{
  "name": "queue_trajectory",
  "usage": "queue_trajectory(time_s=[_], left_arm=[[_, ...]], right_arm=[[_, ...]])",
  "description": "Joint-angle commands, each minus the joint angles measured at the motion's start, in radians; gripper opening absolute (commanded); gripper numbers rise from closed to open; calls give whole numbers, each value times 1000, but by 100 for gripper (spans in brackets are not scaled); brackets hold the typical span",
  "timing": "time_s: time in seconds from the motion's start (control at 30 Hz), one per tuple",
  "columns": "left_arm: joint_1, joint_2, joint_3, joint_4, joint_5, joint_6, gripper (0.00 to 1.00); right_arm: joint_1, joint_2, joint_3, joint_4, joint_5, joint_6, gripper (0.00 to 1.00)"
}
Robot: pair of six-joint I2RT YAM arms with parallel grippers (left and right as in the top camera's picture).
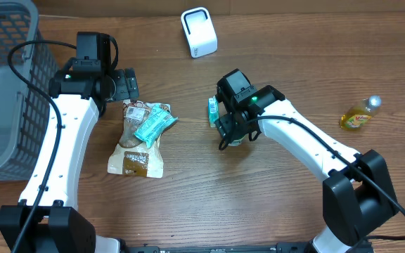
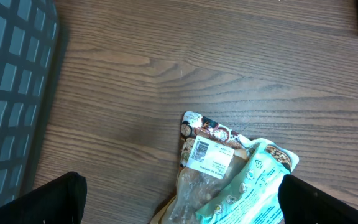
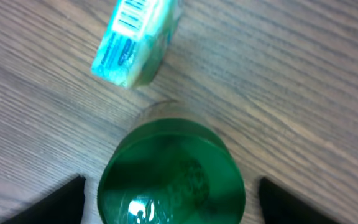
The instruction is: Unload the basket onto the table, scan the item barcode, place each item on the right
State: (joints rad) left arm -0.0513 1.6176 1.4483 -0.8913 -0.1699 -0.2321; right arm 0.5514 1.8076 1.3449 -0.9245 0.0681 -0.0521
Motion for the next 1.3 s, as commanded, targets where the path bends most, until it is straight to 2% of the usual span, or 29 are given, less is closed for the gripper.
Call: queue_trajectory(time_s=[0.0, 0.1, 0.13, 0.33, 0.43, 0.63, 0.8, 0.83, 0.87, 0.97, 1.07, 1.27], left_arm=[[5, -8, 7, 2, -14, 12, 99], [5, -8, 7, 2, -13, 12, 99], [5, -8, 7, 2, -13, 12, 100], [5, -8, 7, 2, -13, 12, 99], [5, -8, 7, 2, -14, 12, 100], [5, -8, 7, 2, -14, 12, 100], [5, -8, 7, 2, -14, 12, 100], [5, -8, 7, 2, -14, 12, 100], [5, -8, 7, 2, -14, 12, 100], [5, -8, 7, 2, -14, 12, 100], [5, -8, 7, 2, -14, 12, 99], [5, -8, 7, 2, -14, 12, 100]], right_arm=[[3, 2, -4, 8, 8, -87, 100], [3, 2, -4, 44, 8, -16, 100], [3, 2, -4, 68, 8, 92, 100], [3, 2, -4, 11, 30, 487, 100], [3, 2, -4, -51, 18, 631, 100], [3, 2, -4, -28, -120, 632, 100], [3, 2, -4, 3, -130, 632, 100], [3, 2, -4, 3, -131, 634, 96], [3, 2, -4, 2, -130, 678, 92], [3, 2, -4, 3, -111, 798, 93], [4, 2, -4, 5, -85, 919, 100], [4, 2, -4, 42, -83, 965, 100]])
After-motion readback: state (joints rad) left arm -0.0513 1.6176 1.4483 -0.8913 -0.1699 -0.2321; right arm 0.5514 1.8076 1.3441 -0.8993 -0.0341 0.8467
